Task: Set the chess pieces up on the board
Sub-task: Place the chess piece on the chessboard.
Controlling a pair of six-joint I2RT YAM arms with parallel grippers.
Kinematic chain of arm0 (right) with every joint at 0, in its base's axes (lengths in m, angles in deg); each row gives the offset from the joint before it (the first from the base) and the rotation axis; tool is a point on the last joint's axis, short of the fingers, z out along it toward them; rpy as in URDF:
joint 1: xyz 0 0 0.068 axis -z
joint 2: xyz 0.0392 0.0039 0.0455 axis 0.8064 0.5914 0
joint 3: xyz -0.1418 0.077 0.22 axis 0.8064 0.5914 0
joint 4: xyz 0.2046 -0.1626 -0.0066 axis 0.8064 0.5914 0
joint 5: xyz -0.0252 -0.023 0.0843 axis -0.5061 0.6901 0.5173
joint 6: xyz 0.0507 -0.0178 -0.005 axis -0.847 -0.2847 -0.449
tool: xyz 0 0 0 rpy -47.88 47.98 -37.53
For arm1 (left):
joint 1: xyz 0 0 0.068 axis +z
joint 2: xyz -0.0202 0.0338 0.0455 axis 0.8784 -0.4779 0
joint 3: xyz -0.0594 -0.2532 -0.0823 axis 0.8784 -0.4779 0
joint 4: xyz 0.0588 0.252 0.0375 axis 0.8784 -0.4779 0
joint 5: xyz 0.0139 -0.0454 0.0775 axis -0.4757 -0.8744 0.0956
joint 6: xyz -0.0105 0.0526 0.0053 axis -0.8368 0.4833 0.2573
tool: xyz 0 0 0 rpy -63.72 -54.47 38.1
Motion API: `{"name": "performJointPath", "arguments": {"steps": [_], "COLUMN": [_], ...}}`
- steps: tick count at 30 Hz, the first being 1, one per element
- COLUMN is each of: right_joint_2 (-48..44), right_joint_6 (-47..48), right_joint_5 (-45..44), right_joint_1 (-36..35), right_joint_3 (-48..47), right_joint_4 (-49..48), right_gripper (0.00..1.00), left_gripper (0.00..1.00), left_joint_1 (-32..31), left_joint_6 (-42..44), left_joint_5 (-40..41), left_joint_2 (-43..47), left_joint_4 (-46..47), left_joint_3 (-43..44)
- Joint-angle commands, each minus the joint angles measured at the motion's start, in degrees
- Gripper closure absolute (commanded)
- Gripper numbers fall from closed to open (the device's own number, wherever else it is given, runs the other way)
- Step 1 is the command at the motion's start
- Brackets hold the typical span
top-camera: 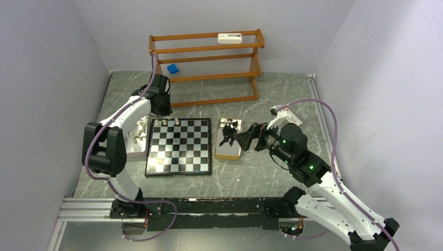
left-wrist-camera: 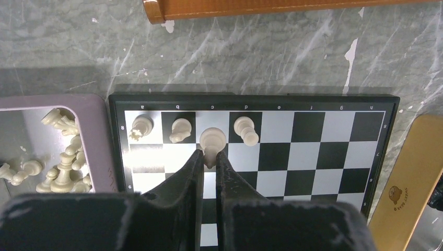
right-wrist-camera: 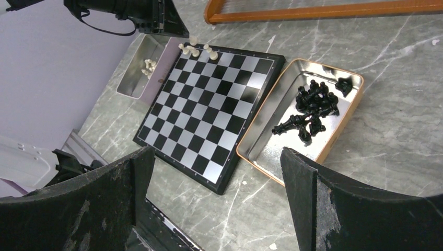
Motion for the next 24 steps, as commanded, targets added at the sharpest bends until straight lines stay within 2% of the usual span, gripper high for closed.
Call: {"name": "performJointPath", "arguments": {"steps": [1,24], "right_joint_2": [-0.5,-0.6], "right_joint_6": [-0.2,-0.1], "right_joint_5": [-0.9,-1.1], "right_joint_1": [-0.3,-0.3], "right_joint_3": [-1.5,-1.3], "right_joint_4": [-1.1,-1.2], "right_gripper": [0.05,0.05], "left_gripper": [0.9,0.89], "left_joint_1": [-0.6,-0.6], "left_joint_6": [0.0,0.7], "left_joint_5": [-0.4,0.4], "left_joint_2": [-0.9,-3.9], "left_joint_4": [1.9,2.7], "left_joint_3": [-0.9,-1.5]}}
